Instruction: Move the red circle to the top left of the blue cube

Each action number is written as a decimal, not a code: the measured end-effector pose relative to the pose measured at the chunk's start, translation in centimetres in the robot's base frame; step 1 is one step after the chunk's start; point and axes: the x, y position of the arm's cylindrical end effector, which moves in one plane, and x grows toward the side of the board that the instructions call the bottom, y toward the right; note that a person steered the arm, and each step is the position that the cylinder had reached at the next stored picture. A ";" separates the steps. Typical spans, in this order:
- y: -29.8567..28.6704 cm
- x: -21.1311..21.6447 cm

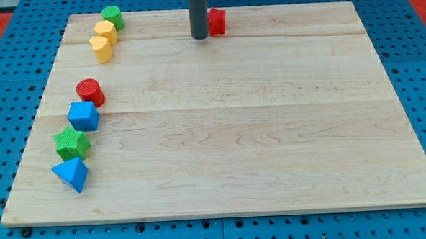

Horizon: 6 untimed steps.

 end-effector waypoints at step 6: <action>-27.0 14.5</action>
